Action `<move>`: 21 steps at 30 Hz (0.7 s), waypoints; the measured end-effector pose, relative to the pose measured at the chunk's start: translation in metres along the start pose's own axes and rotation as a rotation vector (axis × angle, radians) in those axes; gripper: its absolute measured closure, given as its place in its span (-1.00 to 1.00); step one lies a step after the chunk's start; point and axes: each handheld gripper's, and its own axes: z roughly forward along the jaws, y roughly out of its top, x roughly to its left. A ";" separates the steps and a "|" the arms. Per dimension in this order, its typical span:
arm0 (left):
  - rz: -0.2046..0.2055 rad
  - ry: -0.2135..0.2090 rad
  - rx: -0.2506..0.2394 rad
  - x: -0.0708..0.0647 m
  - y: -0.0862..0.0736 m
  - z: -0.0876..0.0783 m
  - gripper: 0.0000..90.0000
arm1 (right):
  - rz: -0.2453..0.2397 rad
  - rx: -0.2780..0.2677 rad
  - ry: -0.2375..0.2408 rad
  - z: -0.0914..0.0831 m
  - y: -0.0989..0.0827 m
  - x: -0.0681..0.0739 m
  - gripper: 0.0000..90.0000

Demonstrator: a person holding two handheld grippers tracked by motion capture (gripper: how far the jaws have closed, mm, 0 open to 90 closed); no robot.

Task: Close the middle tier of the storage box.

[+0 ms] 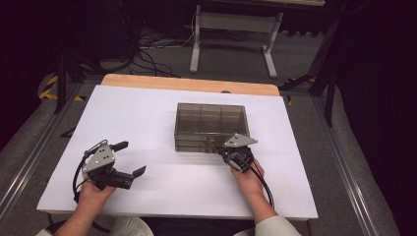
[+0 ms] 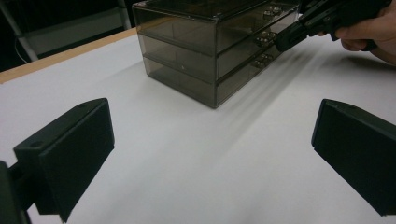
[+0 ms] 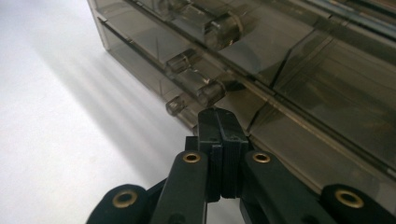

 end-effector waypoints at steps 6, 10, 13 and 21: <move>-0.006 -0.004 -0.005 -0.001 0.000 -0.001 -1.00 | -0.025 -0.034 0.011 -0.016 0.002 0.008 1.00; -0.005 -0.004 -0.005 -0.001 0.000 0.000 -1.00 | -0.023 -0.066 0.022 -0.025 0.004 0.008 1.00; -0.005 -0.003 -0.005 -0.001 0.000 -0.001 -1.00 | -0.022 -0.067 0.027 -0.026 0.003 0.007 1.00; -0.007 -0.005 -0.005 0.000 0.000 0.000 -1.00 | -0.030 -0.077 0.031 -0.029 0.004 0.008 0.93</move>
